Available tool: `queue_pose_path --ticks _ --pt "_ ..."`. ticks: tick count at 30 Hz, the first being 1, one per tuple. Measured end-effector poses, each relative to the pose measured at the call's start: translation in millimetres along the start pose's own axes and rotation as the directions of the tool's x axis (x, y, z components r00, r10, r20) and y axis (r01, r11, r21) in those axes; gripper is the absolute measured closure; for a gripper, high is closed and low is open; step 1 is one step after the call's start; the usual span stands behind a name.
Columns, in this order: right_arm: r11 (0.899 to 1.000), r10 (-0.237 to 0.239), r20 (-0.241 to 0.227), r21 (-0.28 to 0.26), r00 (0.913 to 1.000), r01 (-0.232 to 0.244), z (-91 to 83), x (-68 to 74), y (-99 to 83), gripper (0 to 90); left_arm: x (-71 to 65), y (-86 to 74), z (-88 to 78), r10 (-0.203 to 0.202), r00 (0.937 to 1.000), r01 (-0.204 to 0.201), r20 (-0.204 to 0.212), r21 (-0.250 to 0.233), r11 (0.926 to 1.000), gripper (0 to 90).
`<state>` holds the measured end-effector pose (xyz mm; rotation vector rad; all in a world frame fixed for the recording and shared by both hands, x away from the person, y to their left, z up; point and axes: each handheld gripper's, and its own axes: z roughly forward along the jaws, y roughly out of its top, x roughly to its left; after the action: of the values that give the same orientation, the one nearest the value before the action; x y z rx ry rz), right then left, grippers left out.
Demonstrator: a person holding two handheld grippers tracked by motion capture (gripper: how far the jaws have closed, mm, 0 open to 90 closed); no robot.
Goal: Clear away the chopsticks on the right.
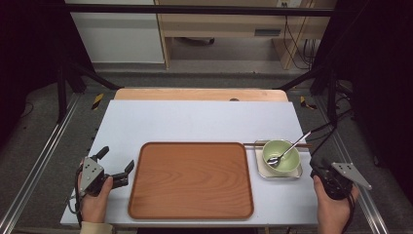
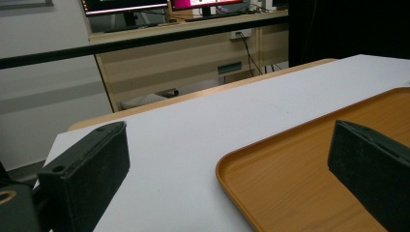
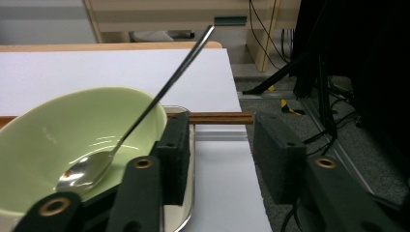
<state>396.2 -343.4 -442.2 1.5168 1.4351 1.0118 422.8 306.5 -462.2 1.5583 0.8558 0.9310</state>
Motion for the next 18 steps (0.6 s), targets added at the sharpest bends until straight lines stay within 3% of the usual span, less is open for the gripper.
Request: queue_pose_path --ticks 5,8,12,15,18 --pt "0.998 -0.045 -0.005 0.043 0.999 0.045 14.5 -10.7 4.6 70.6 1.2 -0.9 0.0 0.0 1.0 0.0 -0.008 -0.002 1.0 0.8" --pt "0.996 -0.068 -0.01 0.055 0.9976 0.068 20.4 -15.0 7.4 71.2 2.2 -1.3 -0.4 -0.004 0.9999 0.004 -0.014 -0.003 1.0 0.8" --pt "0.991 -0.099 -0.022 0.093 0.9948 0.101 30.5 -24.2 14.2 72.6 2.2 -1.6 -0.1 -0.002 0.9999 0.002 -0.015 -0.002 1.0 0.8" --pt "0.98 -0.142 -0.045 0.133 0.9888 0.147 40.1 -33.0 25.2 74.7 2.2 -1.6 0.2 0.003 0.9999 -0.003 -0.014 -0.001 1.0 0.8" --pt "0.977 -0.151 -0.066 0.143 0.9864 0.159 44.5 -37.1 30.9 76.7 2.6 -1.9 0.3 0.001 0.9999 -0.001 -0.014 0.0 1.0 0.8"
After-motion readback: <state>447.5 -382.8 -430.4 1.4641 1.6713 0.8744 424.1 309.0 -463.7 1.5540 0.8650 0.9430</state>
